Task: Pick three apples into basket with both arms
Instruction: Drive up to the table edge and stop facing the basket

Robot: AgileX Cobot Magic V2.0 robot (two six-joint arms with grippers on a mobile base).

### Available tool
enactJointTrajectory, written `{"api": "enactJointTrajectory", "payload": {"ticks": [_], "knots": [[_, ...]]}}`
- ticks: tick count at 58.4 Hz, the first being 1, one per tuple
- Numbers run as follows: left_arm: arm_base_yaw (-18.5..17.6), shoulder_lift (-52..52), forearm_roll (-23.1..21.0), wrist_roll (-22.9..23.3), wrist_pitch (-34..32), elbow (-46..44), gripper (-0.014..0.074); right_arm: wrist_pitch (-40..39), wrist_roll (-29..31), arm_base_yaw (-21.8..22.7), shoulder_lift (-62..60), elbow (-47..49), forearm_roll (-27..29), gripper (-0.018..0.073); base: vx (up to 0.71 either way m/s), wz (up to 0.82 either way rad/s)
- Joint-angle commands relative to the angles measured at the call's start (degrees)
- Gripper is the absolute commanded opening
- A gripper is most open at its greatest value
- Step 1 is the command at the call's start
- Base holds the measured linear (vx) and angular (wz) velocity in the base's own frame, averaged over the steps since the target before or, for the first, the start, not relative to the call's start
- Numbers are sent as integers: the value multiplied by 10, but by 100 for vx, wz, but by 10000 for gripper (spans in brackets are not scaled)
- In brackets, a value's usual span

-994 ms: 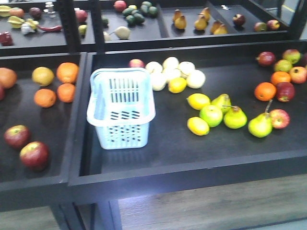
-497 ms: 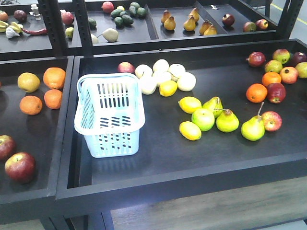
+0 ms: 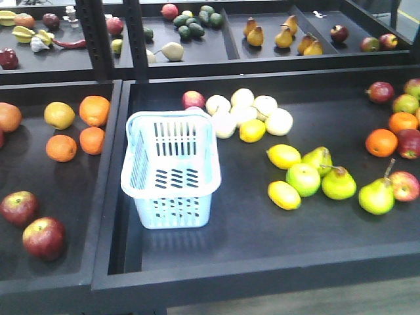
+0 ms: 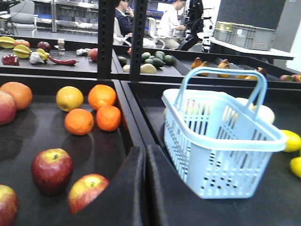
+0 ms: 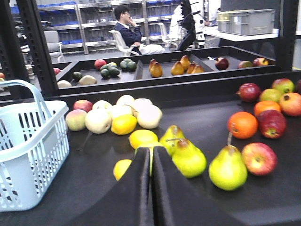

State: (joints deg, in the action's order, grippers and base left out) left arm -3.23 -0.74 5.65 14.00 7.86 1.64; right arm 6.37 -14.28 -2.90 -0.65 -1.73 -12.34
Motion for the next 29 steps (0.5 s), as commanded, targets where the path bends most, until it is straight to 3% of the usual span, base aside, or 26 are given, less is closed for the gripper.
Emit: {"api": "enactJointTrajectory", "payload": {"ticks": [1, 29], "knots": [[0, -7, 0, 6, -39, -15, -6, -41, 1, 2, -7, -7, -7, -6, 11, 15], [0, -7, 0, 6, -39, -15, -6, -41, 1, 2, -7, -7, -7, -6, 13, 16]]}}
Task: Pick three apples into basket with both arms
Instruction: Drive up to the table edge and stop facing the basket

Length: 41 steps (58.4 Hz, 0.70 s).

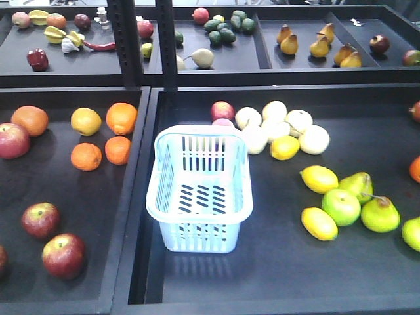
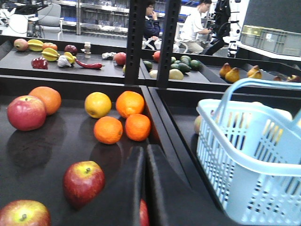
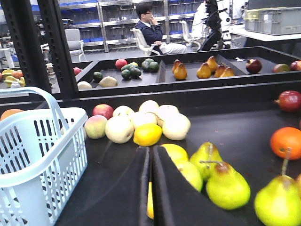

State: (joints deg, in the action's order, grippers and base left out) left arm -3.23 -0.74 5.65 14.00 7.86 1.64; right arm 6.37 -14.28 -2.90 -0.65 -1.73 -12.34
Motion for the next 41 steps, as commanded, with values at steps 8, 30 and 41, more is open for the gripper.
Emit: {"api": "enactJointTrajectory", "payload": {"ticks": [8, 30, 41], "knots": [[0, -7, 0, 6, -39, -15, -6, -41, 1, 2, -7, -7, -7, -6, 10, 12], [0, -7, 0, 6, -39, -15, -6, -41, 1, 2, -7, -7, -7, -6, 7, 4], [0, -7, 0, 6, -39, -15, -6, -41, 1, 2, -7, -7, -7, -6, 5, 0]]}}
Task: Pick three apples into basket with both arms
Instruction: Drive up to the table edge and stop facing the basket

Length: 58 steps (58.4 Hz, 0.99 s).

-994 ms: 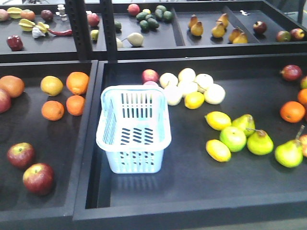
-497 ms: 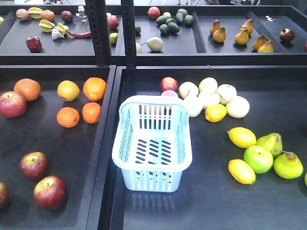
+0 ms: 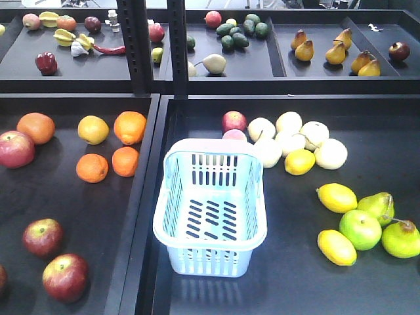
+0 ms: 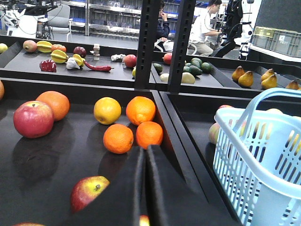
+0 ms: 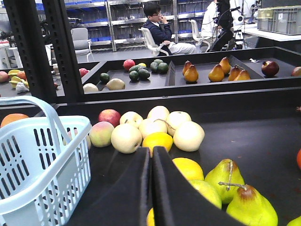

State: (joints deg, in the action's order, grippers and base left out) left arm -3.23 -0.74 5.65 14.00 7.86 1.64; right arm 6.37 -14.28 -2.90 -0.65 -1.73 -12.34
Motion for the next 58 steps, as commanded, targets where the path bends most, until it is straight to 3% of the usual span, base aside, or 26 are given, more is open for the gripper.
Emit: {"api": "enactJointTrajectory", "payload": {"ticks": [1, 58], "knots": [[0, -7, 0, 6, -39, -15, -6, -41, 1, 2, -7, -7, -7, -6, 5, -1], [0, -7, 0, 6, -39, -15, -6, -41, 1, 2, -7, -7, -7, -6, 4, -1]]}}
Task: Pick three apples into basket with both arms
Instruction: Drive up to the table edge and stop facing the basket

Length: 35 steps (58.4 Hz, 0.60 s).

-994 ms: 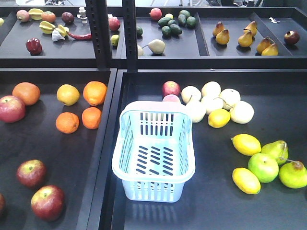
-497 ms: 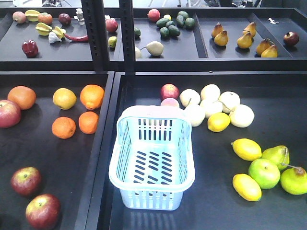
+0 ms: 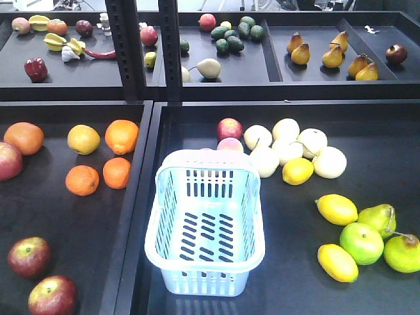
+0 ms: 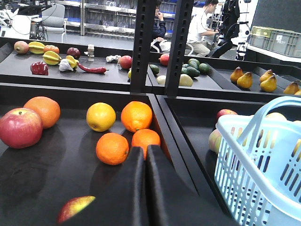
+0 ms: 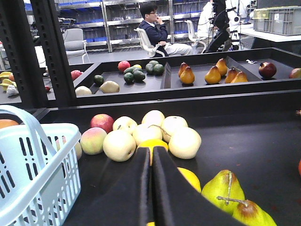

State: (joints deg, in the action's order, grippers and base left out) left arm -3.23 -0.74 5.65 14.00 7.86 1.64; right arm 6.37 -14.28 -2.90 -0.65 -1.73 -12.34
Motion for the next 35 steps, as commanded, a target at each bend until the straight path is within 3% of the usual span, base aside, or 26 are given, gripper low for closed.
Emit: {"api": "enactJointTrajectory", "payload": {"ticks": [1, 35], "knots": [[0, -7, 0, 6, -39, -15, -6, -41, 1, 2, -7, -7, -7, -6, 0, 1], [0, -7, 0, 6, -43, -15, -6, -41, 1, 2, -7, -7, -7, -6, 0, 0]]}}
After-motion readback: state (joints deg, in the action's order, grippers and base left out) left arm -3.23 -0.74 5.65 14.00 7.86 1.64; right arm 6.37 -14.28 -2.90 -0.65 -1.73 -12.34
